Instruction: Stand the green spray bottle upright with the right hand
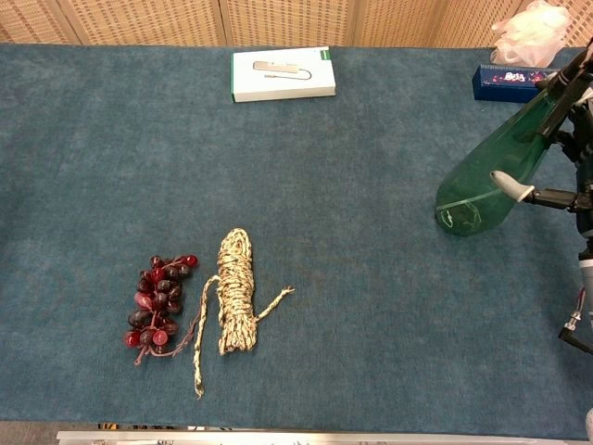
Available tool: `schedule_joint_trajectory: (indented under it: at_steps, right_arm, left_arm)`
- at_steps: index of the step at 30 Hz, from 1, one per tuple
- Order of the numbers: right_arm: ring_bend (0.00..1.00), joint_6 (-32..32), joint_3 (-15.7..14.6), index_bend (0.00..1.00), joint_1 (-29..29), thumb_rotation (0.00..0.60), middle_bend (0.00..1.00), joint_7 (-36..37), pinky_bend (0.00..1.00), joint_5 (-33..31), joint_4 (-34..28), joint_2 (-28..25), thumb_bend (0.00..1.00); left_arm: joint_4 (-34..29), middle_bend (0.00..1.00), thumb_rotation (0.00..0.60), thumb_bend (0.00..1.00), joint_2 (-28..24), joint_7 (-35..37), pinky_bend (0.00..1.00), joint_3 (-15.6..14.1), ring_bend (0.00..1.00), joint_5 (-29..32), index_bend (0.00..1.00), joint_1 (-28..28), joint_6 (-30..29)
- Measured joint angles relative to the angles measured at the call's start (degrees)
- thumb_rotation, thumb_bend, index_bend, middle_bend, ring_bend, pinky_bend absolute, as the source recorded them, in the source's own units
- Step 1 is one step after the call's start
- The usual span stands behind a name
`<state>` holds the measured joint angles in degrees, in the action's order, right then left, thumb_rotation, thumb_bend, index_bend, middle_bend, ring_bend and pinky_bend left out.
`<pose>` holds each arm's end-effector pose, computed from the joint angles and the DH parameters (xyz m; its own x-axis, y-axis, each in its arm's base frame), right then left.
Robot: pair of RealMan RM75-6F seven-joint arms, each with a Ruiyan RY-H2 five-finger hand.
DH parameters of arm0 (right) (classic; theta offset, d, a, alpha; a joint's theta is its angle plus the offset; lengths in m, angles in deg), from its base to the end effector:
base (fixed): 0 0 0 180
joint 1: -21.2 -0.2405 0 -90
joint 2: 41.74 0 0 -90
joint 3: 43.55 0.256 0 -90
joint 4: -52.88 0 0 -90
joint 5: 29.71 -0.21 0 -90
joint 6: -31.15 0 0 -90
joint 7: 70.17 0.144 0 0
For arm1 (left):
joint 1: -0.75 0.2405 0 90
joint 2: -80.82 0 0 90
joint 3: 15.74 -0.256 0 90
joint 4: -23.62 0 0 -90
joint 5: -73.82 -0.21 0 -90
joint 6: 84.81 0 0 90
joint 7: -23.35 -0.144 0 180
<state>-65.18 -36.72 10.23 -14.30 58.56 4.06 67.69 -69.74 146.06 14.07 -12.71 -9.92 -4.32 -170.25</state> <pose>-0.2872 -0.2177 -0.0064 -0.5825 0.0916 0.8077 -0.7970 -0.2597 -0.5453 -0.3097 0.1823 0.1544 0.5036 -0.0014 0.8639 0.8637 0.0239 -0.5034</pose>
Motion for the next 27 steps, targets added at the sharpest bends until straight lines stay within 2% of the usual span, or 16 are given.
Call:
schedule_joint_trajectory:
  at_steps: [5, 10, 21, 27]
  right_arm:
    - [0.07, -1.69, -0.28, 0.17, 0.88, 0.600, 0.15, -2.13, 0.30, 0.63, -2.76, -1.28, 0.00]
    - [0.05, -3.24, -0.03, 0.14, 1.73, 0.600, 0.14, -7.39, 0.27, 0.87, -7.11, -3.36, 0.00]
    - [0.04, -6.75, 1.16, 0.13, 4.99, 0.600, 0.13, -17.49, 0.23, 0.65, -22.59, -11.96, 0.00]
    - [0.04, -11.48, 1.18, 0.13, 7.05, 0.600, 0.13, -18.32, 0.22, 2.74, -24.08, -13.45, 0.00]
  left_arm:
    - [-0.03, 0.00, 0.600, 0.90, -0.02, -0.01, 0.34, -0.03, 0.00, -0.02, 0.00, 0.03, -0.03]
    - [0.06, 0.00, 0.600, 0.90, 0.02, 0.03, 0.34, 0.04, 0.00, 0.04, 0.00, -0.06, 0.08]
    - [0.01, 0.00, 0.600, 0.90, -0.04, 0.06, 0.34, -0.03, 0.00, -0.05, 0.00, 0.02, -0.02]
    - [0.05, 0.00, 0.600, 0.90, 0.00, 0.06, 0.34, -0.02, 0.00, -0.04, 0.00, 0.01, -0.01]
